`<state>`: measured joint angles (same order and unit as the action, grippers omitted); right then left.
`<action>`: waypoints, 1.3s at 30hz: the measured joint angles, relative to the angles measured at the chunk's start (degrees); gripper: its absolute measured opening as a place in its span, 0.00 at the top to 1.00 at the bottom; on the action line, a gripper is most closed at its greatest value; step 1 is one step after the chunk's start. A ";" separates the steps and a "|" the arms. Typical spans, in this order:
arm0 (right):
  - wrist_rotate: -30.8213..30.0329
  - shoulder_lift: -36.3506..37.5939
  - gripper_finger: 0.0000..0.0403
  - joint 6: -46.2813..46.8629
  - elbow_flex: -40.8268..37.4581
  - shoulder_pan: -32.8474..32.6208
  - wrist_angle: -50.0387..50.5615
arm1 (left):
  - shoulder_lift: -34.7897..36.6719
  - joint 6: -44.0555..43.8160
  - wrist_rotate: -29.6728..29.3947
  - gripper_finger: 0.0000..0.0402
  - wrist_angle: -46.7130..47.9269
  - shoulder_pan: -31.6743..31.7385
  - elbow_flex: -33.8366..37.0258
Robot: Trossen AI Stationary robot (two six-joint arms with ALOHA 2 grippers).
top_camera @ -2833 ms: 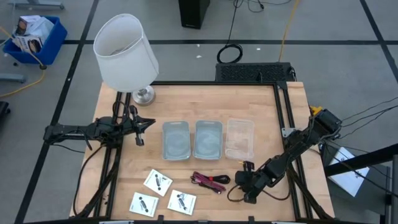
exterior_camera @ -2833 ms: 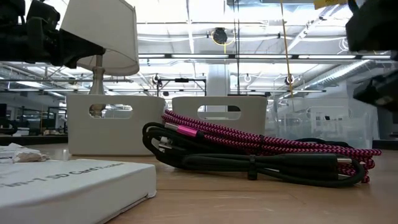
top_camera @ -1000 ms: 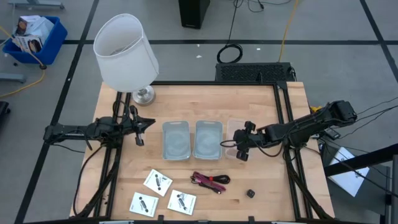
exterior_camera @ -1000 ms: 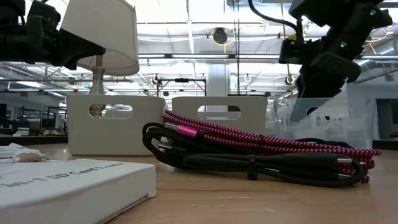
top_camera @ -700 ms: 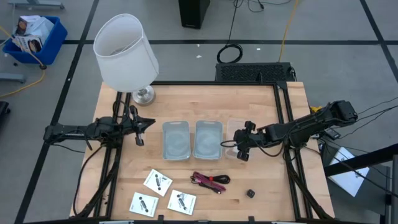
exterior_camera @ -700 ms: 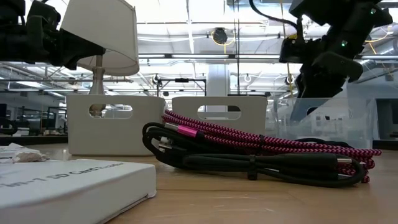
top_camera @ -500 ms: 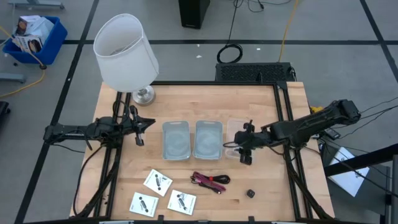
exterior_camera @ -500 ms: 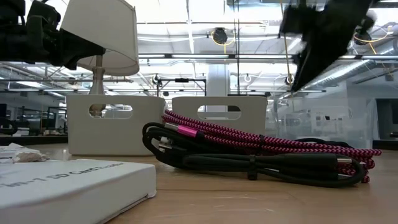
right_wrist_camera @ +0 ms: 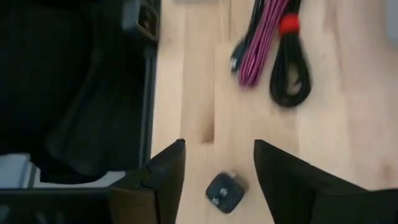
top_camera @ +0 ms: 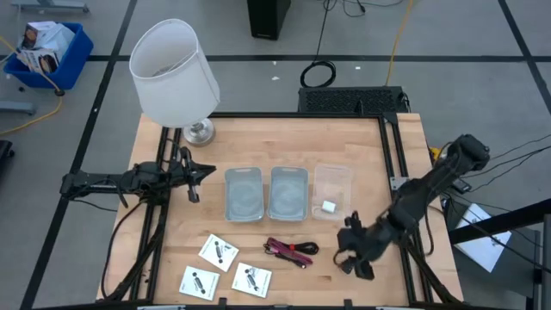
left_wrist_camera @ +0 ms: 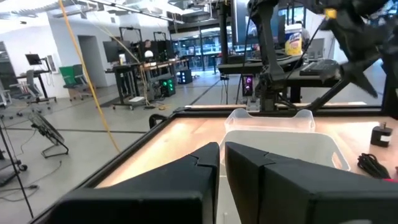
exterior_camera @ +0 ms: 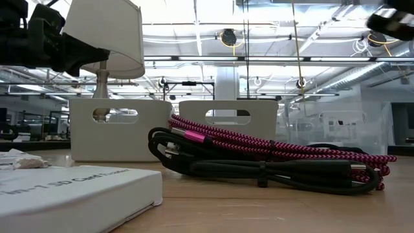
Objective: Pick and place items into bin
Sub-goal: Put the black charger adapter into the transparent bin
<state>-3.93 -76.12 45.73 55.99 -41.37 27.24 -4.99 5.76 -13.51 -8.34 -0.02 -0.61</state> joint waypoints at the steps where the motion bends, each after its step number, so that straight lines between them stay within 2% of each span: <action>1: -1.13 -1.12 0.52 1.14 0.00 -0.99 0.00 | 0.00 -0.33 0.01 0.91 0.02 0.01 0.01; 4: -3.43 -4.28 0.45 2.40 0.00 -2.53 -0.02 | 0.00 -0.33 0.04 0.91 -0.02 0.00 0.00; 8: -3.27 -7.84 0.36 5.04 -0.02 -2.62 -0.51 | 0.00 -0.33 0.06 0.91 -0.04 -0.01 -0.01; 15: 1.42 -11.89 0.22 8.61 -0.02 -2.63 -0.79 | 0.01 -0.31 0.09 0.91 -0.04 0.00 -0.01; 26: 2.56 -13.62 0.22 15.45 -4.59 -5.15 -2.54 | 0.00 -0.31 0.10 0.91 0.00 0.01 -0.02; 33: -1.87 -13.99 0.22 15.72 -8.22 -5.53 -9.80 | 0.02 -0.29 0.10 0.91 -0.04 -0.01 0.00; 39: -0.95 -13.83 0.22 17.96 -10.87 -5.53 -11.56 | 0.02 -0.29 0.10 0.91 0.00 0.01 0.00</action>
<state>-4.88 -89.95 63.69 45.11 -46.89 15.69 -4.97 5.47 -13.41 -8.34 -0.01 -0.61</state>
